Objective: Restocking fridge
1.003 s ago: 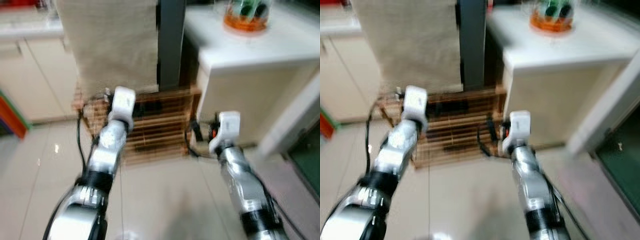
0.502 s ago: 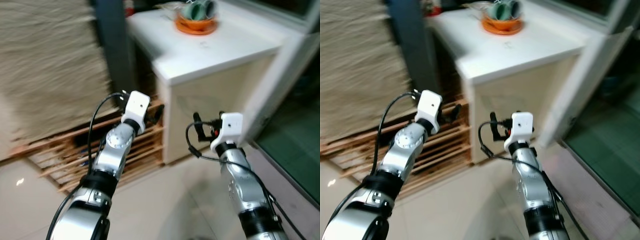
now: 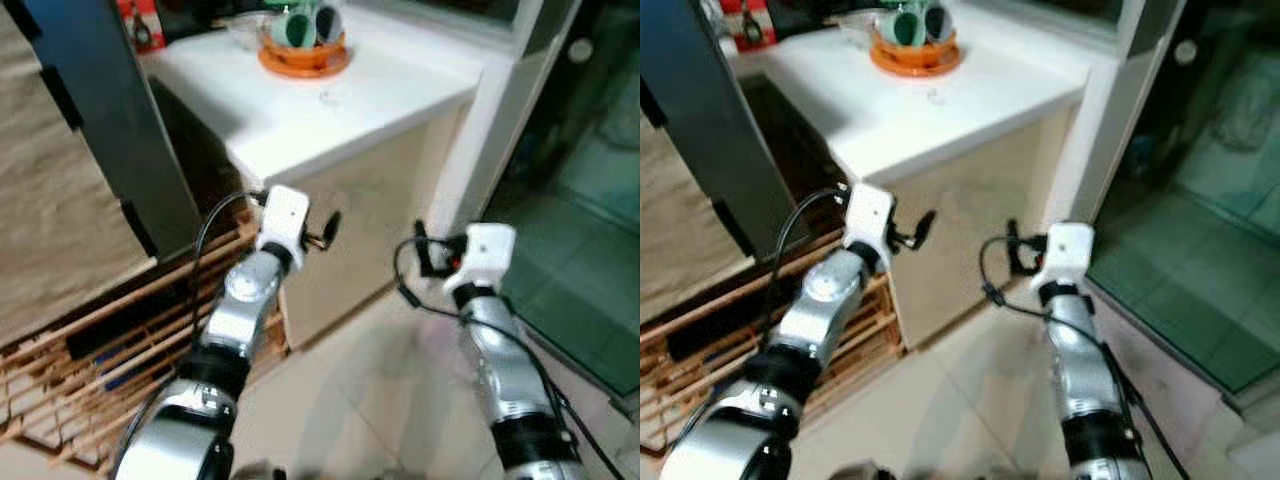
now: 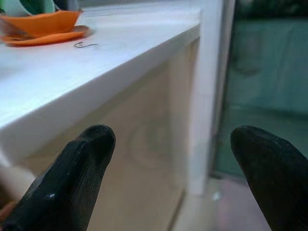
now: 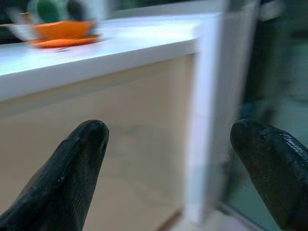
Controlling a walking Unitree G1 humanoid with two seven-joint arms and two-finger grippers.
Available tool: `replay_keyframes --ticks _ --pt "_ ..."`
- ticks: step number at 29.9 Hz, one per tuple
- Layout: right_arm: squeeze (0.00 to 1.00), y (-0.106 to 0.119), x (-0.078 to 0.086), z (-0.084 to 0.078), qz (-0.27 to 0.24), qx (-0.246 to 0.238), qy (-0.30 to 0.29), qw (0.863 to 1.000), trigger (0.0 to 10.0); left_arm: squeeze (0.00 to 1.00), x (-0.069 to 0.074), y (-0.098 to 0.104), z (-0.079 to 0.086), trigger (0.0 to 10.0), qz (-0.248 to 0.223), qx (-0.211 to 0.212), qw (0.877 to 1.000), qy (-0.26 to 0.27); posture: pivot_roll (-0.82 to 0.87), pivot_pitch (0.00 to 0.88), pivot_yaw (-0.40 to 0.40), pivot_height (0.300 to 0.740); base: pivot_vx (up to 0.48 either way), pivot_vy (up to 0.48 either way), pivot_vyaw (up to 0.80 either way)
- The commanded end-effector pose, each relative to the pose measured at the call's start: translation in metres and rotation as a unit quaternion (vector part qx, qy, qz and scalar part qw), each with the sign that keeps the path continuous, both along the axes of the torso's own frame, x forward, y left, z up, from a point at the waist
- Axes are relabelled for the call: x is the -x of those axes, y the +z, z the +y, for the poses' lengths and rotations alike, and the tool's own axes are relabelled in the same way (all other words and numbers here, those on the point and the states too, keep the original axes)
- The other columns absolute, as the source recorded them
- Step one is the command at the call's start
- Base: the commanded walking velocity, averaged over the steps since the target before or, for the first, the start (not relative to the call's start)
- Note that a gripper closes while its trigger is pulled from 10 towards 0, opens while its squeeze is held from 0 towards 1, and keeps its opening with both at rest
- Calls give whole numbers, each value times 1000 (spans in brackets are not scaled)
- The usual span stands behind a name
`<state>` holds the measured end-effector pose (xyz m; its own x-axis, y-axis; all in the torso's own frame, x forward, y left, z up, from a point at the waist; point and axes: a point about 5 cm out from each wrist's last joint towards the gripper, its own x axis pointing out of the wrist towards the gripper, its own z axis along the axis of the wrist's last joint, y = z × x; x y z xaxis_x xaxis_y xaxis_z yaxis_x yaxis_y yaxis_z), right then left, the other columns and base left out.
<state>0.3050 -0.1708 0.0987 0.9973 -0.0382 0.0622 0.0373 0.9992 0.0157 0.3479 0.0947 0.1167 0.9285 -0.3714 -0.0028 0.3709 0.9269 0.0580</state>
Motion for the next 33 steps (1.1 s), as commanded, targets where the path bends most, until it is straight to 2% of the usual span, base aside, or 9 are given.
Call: replay_keyframes --ticks 1,3,8,16,17,22,25,31,33 --pt "0 -2 5 -11 -1 -5 -31 1000 10000 0 3 -9 22 10000 9 13 999 35 -102 0 9 740 0 0 -619" --pt "0 -11 16 -25 14 4 -60 998 10000 0 12 -23 41 10000 36 42 996 72 -100 0 8 740 0 0 -619" --pt "0 -20 28 -37 26 29 -90 995 10000 0 23 -39 50 10000 74 74 991 86 -96 0 8 740 0 0 -621" --pt "0 -27 44 -44 31 39 -101 994 10000 0 42 -42 48 10000 44 58 997 7 -108 0 6 740 0 0 -616" --pt "0 -29 49 -45 37 30 -100 994 10000 0 46 -40 46 10000 38 42 998 -14 -107 0 4 740 0 0 -619" --pt "0 -33 57 -46 44 46 -101 993 10000 0 44 -31 40 10000 22 27 999 -41 -110 0 7 740 72 0 -615" --pt "0 -32 52 -45 47 69 -101 991 10000 0 40 -24 32 10000 9 36 998 -52 -113 0 10 740 480 0 -246" --pt "0 -27 43 -38 42 60 -95 993 10000 0 36 -20 25 10000 2 40 997 -72 -122 0 13 740 480 0 0" --pt "0 -26 42 -39 39 25 -99 994 10000 0 36 -20 24 10000 4 44 996 -73 -120 0 11 731 480 0 -413"
